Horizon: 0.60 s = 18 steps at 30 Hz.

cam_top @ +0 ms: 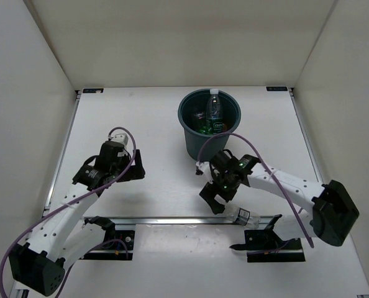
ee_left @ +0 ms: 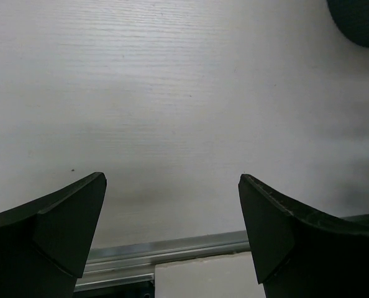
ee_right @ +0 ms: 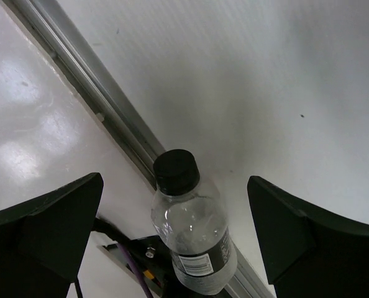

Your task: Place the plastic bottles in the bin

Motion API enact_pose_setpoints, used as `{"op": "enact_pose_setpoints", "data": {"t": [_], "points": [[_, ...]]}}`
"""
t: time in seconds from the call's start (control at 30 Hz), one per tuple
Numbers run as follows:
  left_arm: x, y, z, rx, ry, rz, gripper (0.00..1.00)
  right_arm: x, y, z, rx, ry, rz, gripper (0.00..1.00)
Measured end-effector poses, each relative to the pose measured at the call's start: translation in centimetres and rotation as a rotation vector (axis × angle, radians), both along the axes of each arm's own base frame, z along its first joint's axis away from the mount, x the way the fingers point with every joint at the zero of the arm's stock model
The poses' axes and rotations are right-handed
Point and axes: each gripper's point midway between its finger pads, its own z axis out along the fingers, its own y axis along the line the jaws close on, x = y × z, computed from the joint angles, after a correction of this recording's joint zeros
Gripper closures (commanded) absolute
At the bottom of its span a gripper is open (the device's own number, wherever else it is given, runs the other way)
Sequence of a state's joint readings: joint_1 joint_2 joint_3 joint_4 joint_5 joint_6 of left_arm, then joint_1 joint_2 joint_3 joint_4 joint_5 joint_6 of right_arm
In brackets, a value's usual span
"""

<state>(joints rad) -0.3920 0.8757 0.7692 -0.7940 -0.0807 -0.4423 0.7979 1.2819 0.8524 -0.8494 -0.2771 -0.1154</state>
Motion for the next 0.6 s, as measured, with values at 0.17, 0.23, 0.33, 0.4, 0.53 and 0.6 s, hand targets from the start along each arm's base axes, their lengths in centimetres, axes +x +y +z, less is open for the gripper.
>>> {"op": "enact_pose_setpoints", "data": {"t": [0.17, 0.23, 0.33, 0.4, 0.53, 0.6], "points": [[0.4, -0.7, 0.5, -0.046, -0.017, -0.002, 0.01, -0.8, 0.3, -1.5, -0.110, 0.004, 0.100, 0.01], [0.6, -0.5, 0.6, -0.051, -0.027, 0.004, 0.01, -0.8, -0.1, -1.7, -0.136, -0.001, 0.103, 0.03], [0.7, -0.1, 1.0, -0.052, -0.044, 0.017, 0.02, -0.7, -0.3, -1.7, -0.148, -0.012, 0.103, 0.05], [0.7, 0.1, 1.2, -0.053, -0.054, 0.023, 0.02, -0.7, -0.3, -1.8, -0.154, -0.017, 0.103, 0.07], [0.7, 0.2, 1.9, -0.065, -0.083, 0.026, 0.01, -1.1, -0.3, -2.1, -0.169, -0.013, 0.112, 0.11], [0.6, 0.3, 2.2, -0.069, -0.095, 0.027, 0.02, -1.3, -0.3, -2.4, -0.182, -0.002, 0.120, 0.15]]}}
